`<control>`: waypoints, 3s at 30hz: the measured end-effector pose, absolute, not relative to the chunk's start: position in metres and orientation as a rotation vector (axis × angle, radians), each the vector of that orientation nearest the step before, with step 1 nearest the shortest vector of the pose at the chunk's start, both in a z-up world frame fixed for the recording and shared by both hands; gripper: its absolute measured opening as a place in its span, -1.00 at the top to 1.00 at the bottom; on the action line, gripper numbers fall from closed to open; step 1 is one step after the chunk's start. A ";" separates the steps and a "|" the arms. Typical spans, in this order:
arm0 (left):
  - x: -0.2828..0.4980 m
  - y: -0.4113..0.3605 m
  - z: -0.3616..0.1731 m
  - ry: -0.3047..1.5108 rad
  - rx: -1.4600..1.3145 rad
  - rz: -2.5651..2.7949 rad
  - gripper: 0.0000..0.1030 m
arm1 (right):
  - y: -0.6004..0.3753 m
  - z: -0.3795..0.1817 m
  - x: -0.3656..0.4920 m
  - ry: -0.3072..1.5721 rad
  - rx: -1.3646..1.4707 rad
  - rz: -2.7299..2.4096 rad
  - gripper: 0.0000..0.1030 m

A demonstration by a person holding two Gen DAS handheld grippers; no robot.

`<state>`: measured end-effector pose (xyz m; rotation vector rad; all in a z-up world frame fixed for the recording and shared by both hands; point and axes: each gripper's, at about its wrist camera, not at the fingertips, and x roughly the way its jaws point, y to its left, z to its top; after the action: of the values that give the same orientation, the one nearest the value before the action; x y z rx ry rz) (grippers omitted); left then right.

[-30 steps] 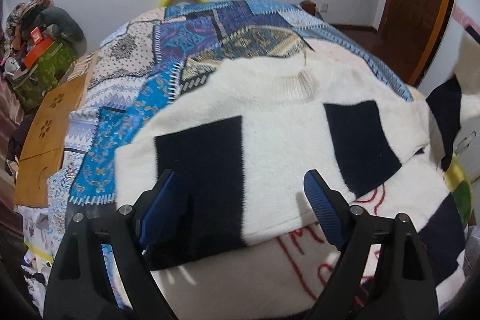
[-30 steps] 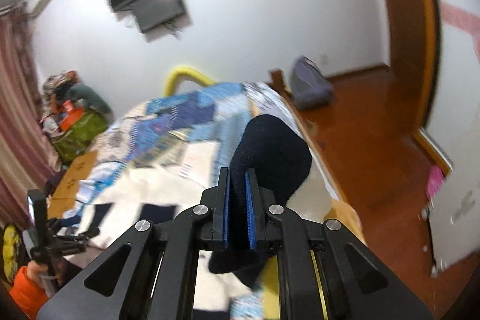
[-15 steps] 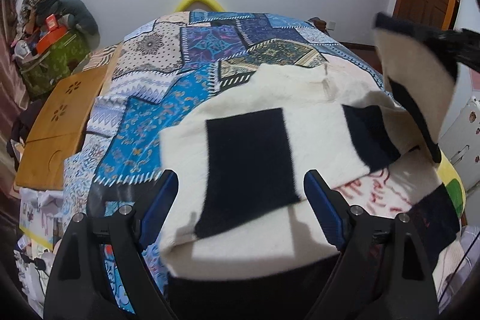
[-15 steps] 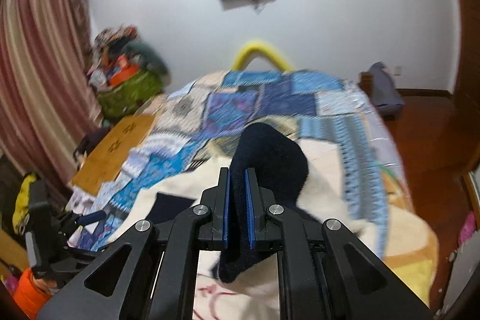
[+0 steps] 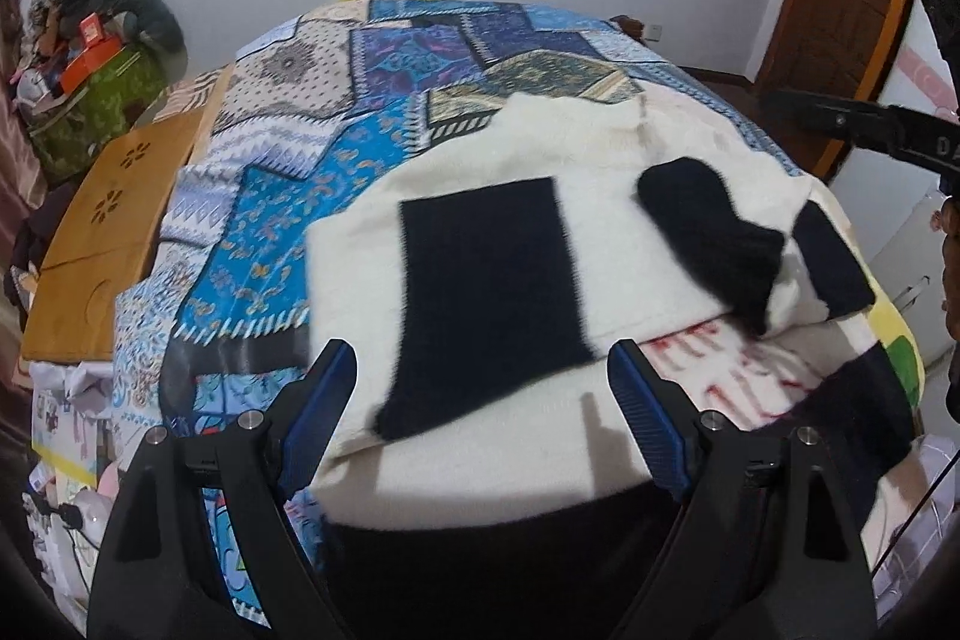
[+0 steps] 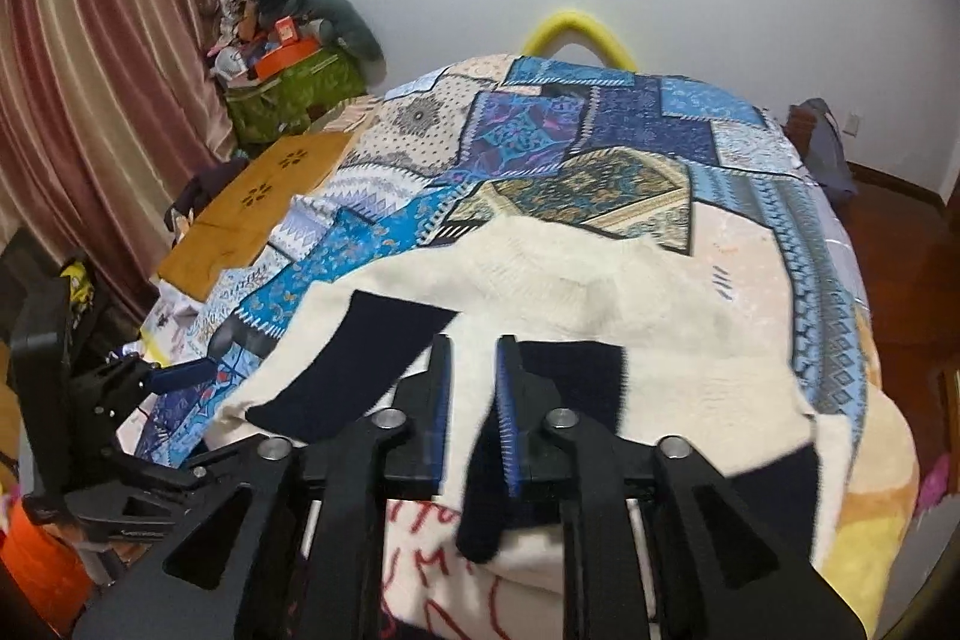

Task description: Fold small clothes

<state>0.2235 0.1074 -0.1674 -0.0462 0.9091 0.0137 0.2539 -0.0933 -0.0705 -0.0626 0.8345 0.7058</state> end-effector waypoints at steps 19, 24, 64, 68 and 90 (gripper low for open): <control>0.306 -0.029 -0.189 1.008 0.158 -0.133 -0.67 | -0.262 -0.105 0.246 0.877 -0.037 0.402 0.07; 0.329 -0.046 -0.211 1.039 0.225 -0.077 -0.67 | -0.275 -0.139 0.246 0.952 0.002 0.390 0.07; 0.269 0.174 -0.191 0.965 -0.340 0.069 0.86 | -0.260 -0.164 0.247 1.017 0.014 0.419 0.06; 0.260 0.180 -0.185 0.945 -0.327 0.079 0.86 | -0.257 -0.156 0.244 0.993 -0.002 0.422 0.07; 0.188 0.182 -0.211 1.086 -0.189 0.139 -0.05 | -0.258 -0.149 0.200 1.021 -0.048 0.449 -0.19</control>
<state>0.1877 0.1815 -0.2114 -0.1888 1.0863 0.1393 0.1997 -0.2576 -0.1492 -0.0484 1.0214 0.4494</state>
